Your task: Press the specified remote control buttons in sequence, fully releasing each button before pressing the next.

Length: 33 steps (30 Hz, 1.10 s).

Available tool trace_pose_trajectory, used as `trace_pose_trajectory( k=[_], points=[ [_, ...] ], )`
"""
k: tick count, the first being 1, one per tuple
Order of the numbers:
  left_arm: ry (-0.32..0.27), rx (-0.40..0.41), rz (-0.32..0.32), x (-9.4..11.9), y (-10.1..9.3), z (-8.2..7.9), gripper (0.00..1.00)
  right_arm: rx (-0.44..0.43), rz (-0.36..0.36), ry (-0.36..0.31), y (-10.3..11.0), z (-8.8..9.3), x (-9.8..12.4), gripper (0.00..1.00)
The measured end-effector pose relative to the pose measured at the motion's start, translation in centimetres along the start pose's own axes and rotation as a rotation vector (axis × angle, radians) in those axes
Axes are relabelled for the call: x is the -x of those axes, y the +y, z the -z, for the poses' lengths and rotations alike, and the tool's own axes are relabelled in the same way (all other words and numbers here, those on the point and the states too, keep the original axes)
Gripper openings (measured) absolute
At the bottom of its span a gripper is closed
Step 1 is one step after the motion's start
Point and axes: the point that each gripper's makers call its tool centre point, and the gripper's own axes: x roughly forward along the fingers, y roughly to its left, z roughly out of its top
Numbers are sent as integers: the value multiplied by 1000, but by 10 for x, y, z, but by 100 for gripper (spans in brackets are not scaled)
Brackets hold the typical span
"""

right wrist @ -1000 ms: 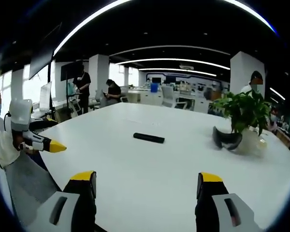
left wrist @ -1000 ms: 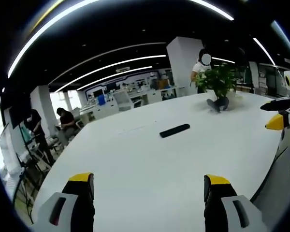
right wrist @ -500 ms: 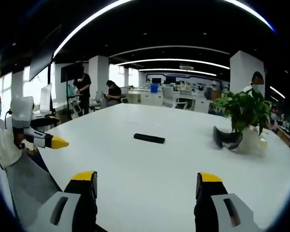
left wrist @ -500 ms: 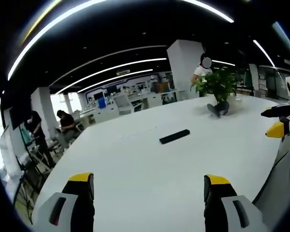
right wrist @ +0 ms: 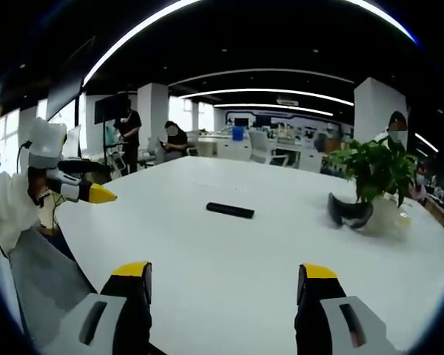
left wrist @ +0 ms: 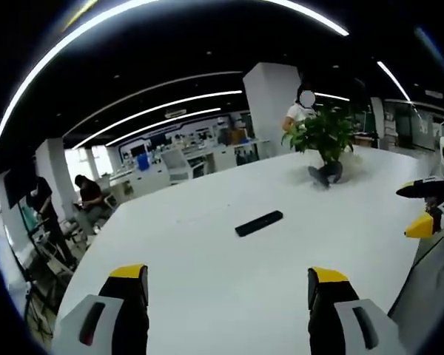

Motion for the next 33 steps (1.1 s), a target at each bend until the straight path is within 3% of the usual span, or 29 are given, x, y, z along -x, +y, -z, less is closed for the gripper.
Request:
trace_pose_trajectory(
  k=[13,29,33],
  points=[
    [34,-53,98,-61,-9,-37,83,4,-1,19,1,3,-1,77],
    [67,-171,236,-133,-23,-66,81,28,8,65,1,11,-4,75],
    [96,-213,271,-150,-24,-65,78,31,8,74,1,13,-5,75]
  ],
)
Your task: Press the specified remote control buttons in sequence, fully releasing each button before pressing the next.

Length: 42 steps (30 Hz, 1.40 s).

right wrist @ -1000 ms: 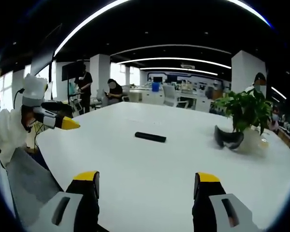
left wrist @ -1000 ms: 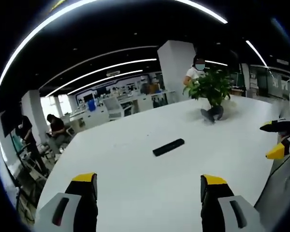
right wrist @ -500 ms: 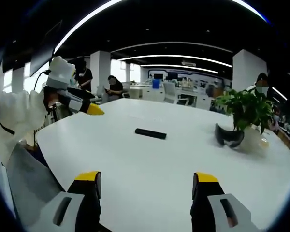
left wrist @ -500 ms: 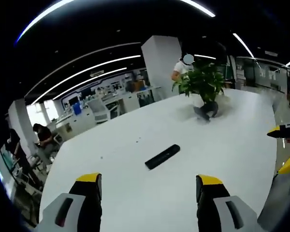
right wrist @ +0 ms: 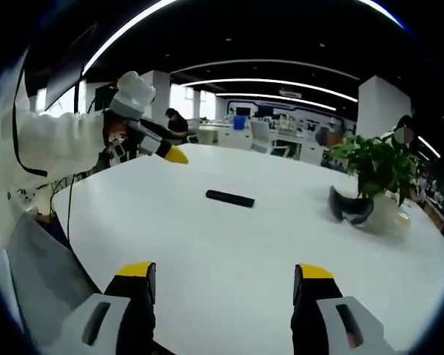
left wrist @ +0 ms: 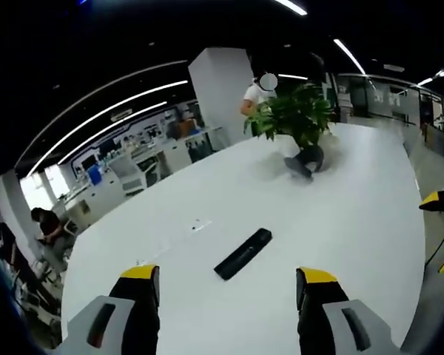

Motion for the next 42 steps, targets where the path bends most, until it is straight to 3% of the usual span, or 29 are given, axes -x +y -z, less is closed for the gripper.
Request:
trace_pose_trajectory(
  k=[13,21,31,39,42],
  points=[
    [80,-132,99,-45,2,0,68,19,-15,32,3,5,-3,73],
    [132,-227,129,-78,7,5,64,22,-16,48,3,8,-4,70],
    [227,-229,232,-117,4,22,62,32,-10,69,3,10,-5,70],
    [286,-298,276,-142,9,33,56,37,-6,83,2,13,-6,70],
    [344,-322,332,-148,4,43,56,40,-2,93,2,15,-6,70]
  ],
)
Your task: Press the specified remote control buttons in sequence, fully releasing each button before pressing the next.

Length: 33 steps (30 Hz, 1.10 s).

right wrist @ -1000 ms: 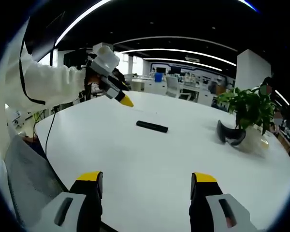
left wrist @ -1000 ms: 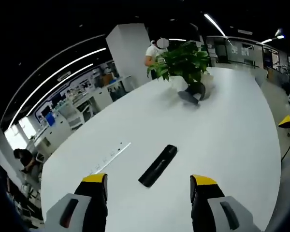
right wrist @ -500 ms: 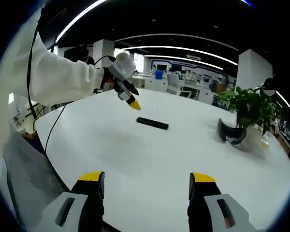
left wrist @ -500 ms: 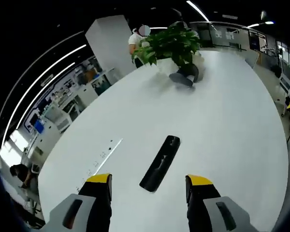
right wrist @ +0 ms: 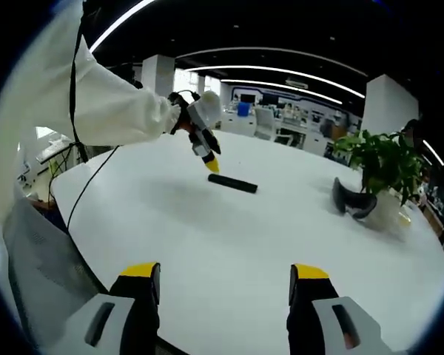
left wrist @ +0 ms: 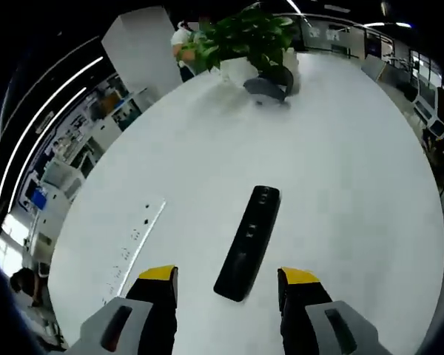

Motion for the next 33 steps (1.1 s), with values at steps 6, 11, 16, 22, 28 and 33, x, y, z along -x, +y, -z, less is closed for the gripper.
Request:
trace_pose_trajectory(
  k=[6,11,16,22,28,33],
  points=[
    [80,-56,99,-19,-11,10,55,3,3,9,0,1,0,70],
    [106,-81,124,-29,-10,13,54,5,12,19,-2,3,0,70],
    [145,-113,150,-38,-12,22,53,11,14,29,-1,5,-1,70],
    [139,-118,210,-39,-14,20,51,15,9,40,0,7,-3,70],
    [185,-77,301,-42,-17,23,51,26,3,50,2,9,-4,69],
    [221,-104,305,-44,-17,21,50,26,-2,55,3,9,-5,69]
  ],
)
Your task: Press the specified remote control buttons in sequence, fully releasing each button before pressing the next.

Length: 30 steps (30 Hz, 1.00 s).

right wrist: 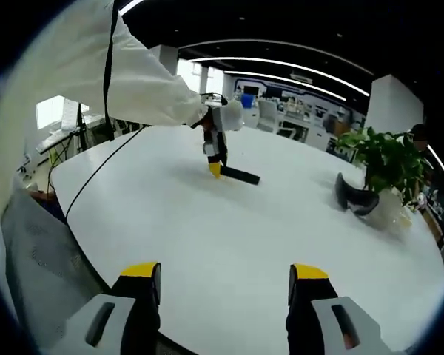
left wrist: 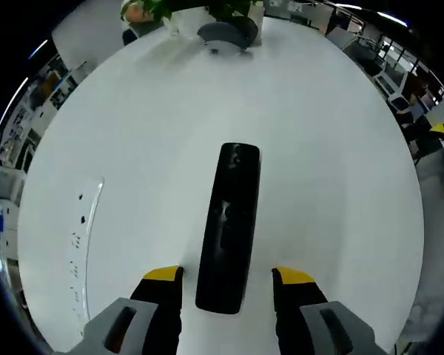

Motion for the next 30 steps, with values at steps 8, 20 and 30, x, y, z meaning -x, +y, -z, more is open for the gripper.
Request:
trace_pose_trajectory(
  k=[8,20,30],
  points=[
    [15,-12,0,2,-11,0,40,7,-3,-1,0,-1,0,69],
    [-43,31,-45,2,-22,3,23,10,-3,-17,0,-5,2,69],
    [-8,46,-47,-1,-25,4,23,11,-11,-13,2,-3,1,68]
  ],
)
